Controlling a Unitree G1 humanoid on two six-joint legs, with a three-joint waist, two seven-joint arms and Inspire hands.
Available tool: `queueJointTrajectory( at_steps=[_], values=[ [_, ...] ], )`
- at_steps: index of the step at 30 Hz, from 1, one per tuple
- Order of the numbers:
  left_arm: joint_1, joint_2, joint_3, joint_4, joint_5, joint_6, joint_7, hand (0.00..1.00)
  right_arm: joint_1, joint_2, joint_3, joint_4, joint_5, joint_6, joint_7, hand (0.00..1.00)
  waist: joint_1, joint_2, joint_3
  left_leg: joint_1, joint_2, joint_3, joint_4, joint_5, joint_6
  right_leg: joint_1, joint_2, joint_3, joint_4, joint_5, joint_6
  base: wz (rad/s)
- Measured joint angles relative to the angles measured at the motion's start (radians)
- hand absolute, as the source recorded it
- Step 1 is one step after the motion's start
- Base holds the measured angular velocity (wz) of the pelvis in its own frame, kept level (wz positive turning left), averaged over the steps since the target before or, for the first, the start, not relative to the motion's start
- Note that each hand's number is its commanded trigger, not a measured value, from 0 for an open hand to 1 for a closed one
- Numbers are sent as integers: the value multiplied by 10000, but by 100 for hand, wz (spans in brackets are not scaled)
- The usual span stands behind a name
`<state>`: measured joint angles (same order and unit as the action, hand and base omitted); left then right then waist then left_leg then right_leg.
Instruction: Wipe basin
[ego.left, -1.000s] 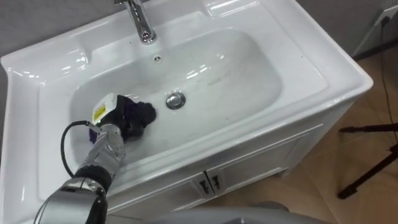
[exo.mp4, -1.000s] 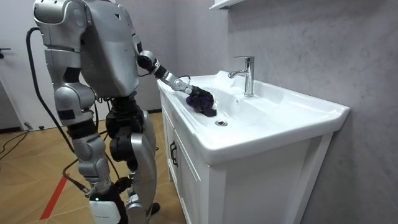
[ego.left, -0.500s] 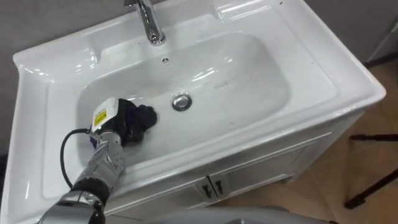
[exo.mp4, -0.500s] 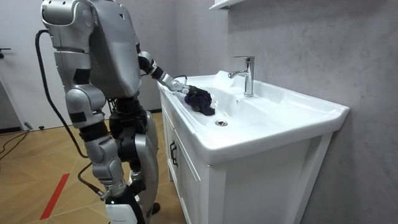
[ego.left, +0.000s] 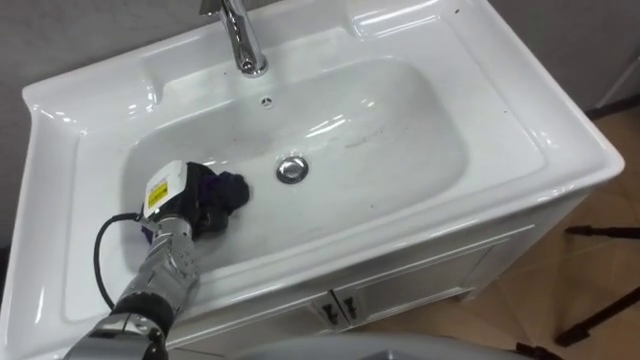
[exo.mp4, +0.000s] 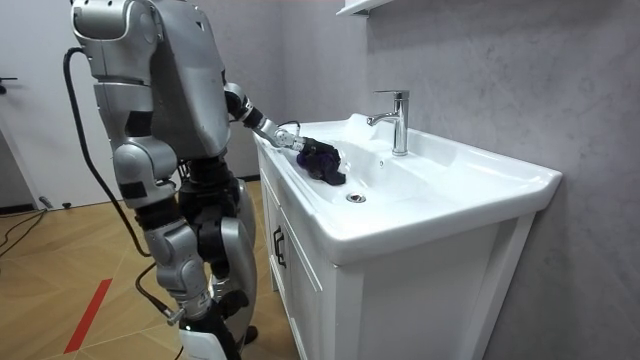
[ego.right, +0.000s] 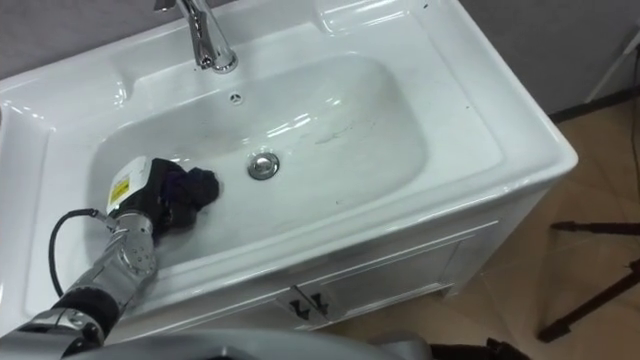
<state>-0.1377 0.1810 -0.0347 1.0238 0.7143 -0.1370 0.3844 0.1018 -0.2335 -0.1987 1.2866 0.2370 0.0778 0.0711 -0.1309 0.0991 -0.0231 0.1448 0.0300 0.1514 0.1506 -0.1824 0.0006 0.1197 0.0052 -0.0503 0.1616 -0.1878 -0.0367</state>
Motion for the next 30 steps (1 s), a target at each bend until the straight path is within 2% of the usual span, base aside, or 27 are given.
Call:
queueJointTrajectory(
  at_steps=[4, 11, 13, 18, 23, 26, 28, 30],
  values=[
    [208, 8, 123, -279, 93, 0, -22, 100, 61, -2, -6, 1, 282, -12, 194, 0, -1, -42, -16, 16, 0, -5, 1, 0, 0, 62, 3, -6, -88, 10, -10, 0],
    [374, 7, 137, -532, 86, 3, -41, 100, 128, -1, -8, 1, 280, -11, 393, 0, -6, -92, 1, 66, 2, -35, 0, 0, 0, 178, 0, -56, -109, 7, -15, 1],
    [435, 6, 136, -629, 70, 4, -52, 100, 124, 4, -10, -3, 274, -12, 426, 0, -18, -131, 7, 77, -9, -202, 1, 0, 0, 190, -17, -92, -122, 5, -16, 4],
    [443, 7, 133, -620, -109, 11, -218, 100, 106, 4, -4, -29, 309, -54, 425, 0, -19, -178, 15, 236, -12, -173, -61, -6, -9, 332, -33, -87, -172, -13, -21, 1],
    [442, -15, -87, -602, -1018, 12, -251, 100, 65, 24, 390, -65, 818, -145, 432, 0, -21, -224, 20, 333, -13, -144, -62, -13, -21, 412, -15, -104, -251, -17, -17, 0],
    [254, -44, -94, -488, -1372, 17, -331, 100, 41, 52, 522, -41, 944, -155, 443, 0, -19, -279, 56, 323, -12, -137, -54, -14, -22, 379, -58, -94, -255, -36, -22, 2],
    [-204, -150, -107, -119, -1727, 18, -510, 100, 62, 99, 636, -19, 1193, -152, 453, 0, -29, -338, 95, 276, -6, -102, -52, -16, -27, 353, -48, -79, -229, -60, -12, 8],
    [-524, -181, -105, 138, -2123, 18, -711, 100, 9, 154, 670, 10, 1234, -152, 528, 0, -41, -352, 92, 144, 9, -73, -30, -19, -32, 195, -50, -74, -167, -64, -13, -3]
  ],
)
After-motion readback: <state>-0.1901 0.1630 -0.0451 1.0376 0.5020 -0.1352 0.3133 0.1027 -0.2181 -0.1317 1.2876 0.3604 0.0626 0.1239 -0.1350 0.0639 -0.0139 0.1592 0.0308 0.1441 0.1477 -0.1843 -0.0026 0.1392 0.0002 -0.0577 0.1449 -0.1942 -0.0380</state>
